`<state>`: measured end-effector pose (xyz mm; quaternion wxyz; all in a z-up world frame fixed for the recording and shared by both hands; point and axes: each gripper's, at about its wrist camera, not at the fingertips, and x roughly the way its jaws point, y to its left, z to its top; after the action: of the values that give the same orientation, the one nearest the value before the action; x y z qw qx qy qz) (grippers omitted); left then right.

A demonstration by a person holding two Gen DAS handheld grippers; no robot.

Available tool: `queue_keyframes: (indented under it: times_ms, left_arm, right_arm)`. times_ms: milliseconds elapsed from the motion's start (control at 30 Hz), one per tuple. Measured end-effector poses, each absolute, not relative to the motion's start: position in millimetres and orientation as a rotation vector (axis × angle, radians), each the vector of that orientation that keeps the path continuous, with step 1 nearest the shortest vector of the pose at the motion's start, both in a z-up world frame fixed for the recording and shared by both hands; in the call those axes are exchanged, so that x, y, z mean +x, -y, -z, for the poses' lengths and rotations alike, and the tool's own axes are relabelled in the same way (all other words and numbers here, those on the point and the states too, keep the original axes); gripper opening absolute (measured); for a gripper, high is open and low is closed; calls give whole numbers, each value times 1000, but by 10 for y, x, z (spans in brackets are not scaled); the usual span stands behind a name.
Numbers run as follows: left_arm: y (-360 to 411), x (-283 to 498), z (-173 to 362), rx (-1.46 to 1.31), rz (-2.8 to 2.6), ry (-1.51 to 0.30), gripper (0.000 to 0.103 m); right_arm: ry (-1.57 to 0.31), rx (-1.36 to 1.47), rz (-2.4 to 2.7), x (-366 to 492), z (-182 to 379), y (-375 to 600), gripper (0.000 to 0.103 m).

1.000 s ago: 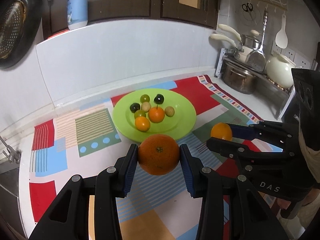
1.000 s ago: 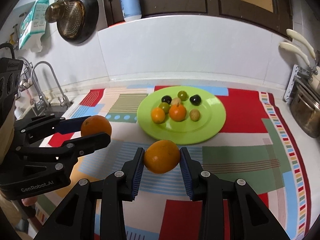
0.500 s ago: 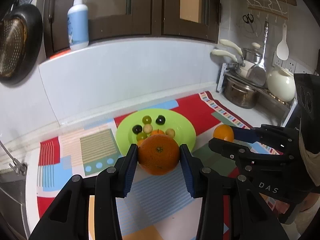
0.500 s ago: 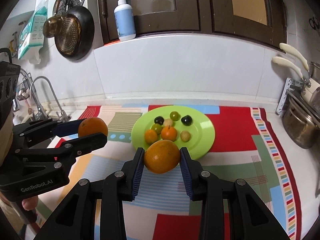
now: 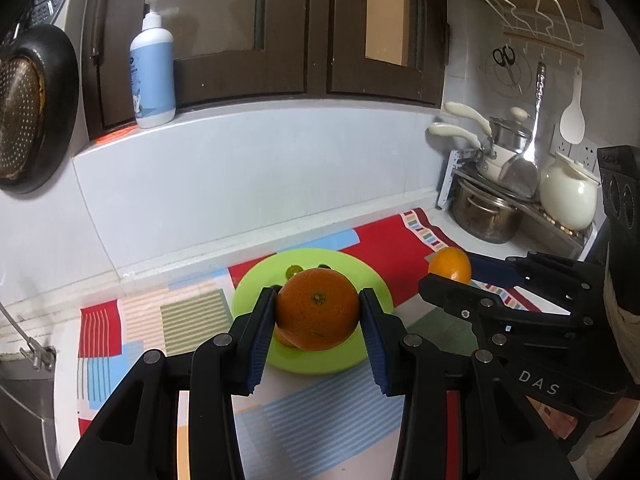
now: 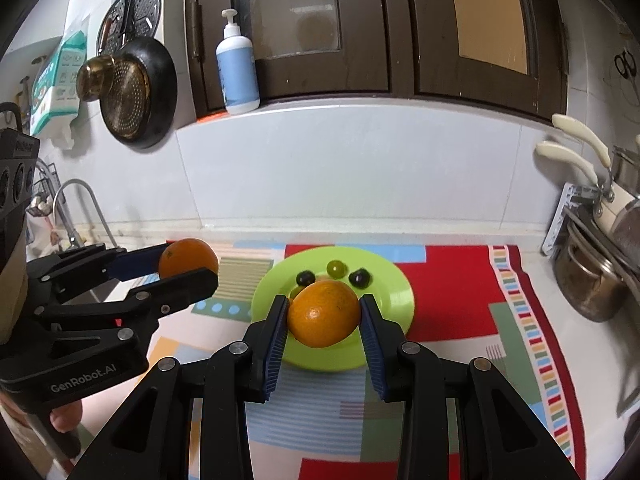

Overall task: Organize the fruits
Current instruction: 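Carry both oranges in the grippers over the green plate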

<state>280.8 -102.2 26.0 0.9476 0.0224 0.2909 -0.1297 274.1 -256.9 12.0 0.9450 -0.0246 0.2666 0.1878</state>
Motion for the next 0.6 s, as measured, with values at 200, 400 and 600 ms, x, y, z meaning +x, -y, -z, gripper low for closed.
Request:
queue_keyframes:
  times_ms: [200, 400, 600]
  left_arm:
    - [1059, 2962, -325, 44, 274, -600, 42]
    - [1108, 3135, -328, 41, 286, -625, 42]
    - [1168, 3282, -298, 47, 281, -650, 42]
  right_arm:
    - [-542, -49, -373, 2916, -194, 2570, 37]
    - [-556, -46, -357, 3106, -202, 2577, 37]
    - [-591, -40, -350, 3302, -158, 2606, 37]
